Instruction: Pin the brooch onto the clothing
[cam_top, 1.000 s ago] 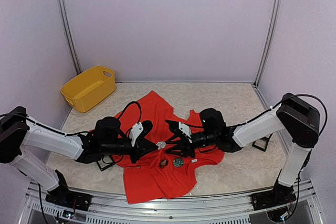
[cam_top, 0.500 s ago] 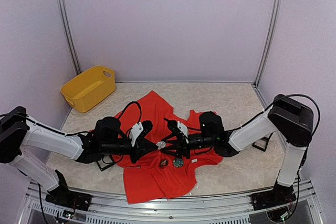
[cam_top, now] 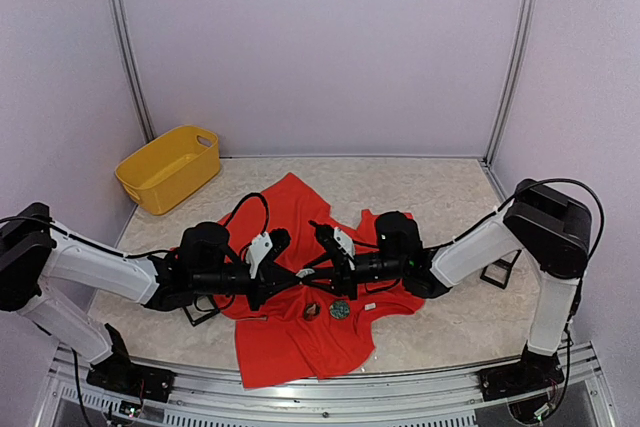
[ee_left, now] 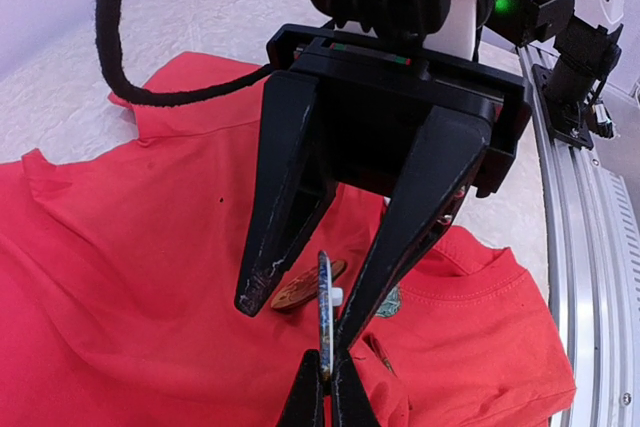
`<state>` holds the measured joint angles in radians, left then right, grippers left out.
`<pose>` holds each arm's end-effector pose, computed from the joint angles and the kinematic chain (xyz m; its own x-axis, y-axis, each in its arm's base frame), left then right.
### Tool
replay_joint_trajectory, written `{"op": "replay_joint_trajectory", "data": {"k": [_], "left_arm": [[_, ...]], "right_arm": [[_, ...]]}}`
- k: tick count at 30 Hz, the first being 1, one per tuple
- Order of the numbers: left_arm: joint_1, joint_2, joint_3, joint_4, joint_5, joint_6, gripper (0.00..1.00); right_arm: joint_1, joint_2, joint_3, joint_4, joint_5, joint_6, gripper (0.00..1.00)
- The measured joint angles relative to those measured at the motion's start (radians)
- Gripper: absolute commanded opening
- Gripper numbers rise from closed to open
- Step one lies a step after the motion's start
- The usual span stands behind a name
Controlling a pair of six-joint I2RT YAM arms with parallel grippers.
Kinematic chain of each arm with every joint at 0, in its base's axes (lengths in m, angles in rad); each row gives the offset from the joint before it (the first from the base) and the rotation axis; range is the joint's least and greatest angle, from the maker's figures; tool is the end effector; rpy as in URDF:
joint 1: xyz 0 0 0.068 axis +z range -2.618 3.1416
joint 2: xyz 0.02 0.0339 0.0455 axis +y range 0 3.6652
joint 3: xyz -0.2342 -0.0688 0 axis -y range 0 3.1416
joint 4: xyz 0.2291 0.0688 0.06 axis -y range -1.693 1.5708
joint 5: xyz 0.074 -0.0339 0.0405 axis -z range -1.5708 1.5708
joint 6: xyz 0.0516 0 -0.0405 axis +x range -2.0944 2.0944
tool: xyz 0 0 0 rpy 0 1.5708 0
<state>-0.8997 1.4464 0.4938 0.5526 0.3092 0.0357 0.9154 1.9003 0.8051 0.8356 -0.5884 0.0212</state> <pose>0.1656 -0.2338 0.1460 -0.2092 0.3181 -0.9247 0.9283 0.3617 -0.0855 0.2010 0.3084 0.1289 -0.1773 -0.2017 -0.9633 -0.9829 0.0860 0.1629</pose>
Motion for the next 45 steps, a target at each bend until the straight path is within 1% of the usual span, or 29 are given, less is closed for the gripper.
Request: {"op": "replay_joint_trajectory", "data": {"k": [13,17,22,24,31,33,39,45], "left_arm": [[-0.006,0.0,0.0,-0.001,-0.034,0.014,0.0],[-0.006,0.0,0.0,0.008,-0.041,0.014,0.0],[-0.007,0.0,0.0,0.01,-0.045,0.013,0.0],[-0.007,0.0,0.0,0.013,-0.047,0.013,0.0],[-0.009,0.0,0.0,0.018,-0.052,0.013,0.0],[-0.01,0.0,0.0,0.018,-0.055,0.013,0.0],[-0.016,-0.002,0.0,0.014,-0.058,0.014,0.0],[-0.023,-0.012,0.0,-0.016,-0.08,0.022,0.0]], "right_arm": [[-0.011,0.009,0.014,-0.012,0.004,0.16,0.3],[-0.014,0.009,0.009,0.007,0.005,0.206,0.3],[-0.02,0.009,-0.008,0.047,0.008,0.256,0.26],[-0.021,0.009,-0.013,0.059,0.007,0.271,0.25],[-0.021,0.009,-0.016,0.074,0.006,0.292,0.26],[-0.022,0.009,-0.017,0.075,0.005,0.292,0.27],[-0.028,0.009,-0.024,0.078,-0.006,0.289,0.4],[-0.043,-0.003,-0.047,0.087,-0.034,0.253,0.43]]}}
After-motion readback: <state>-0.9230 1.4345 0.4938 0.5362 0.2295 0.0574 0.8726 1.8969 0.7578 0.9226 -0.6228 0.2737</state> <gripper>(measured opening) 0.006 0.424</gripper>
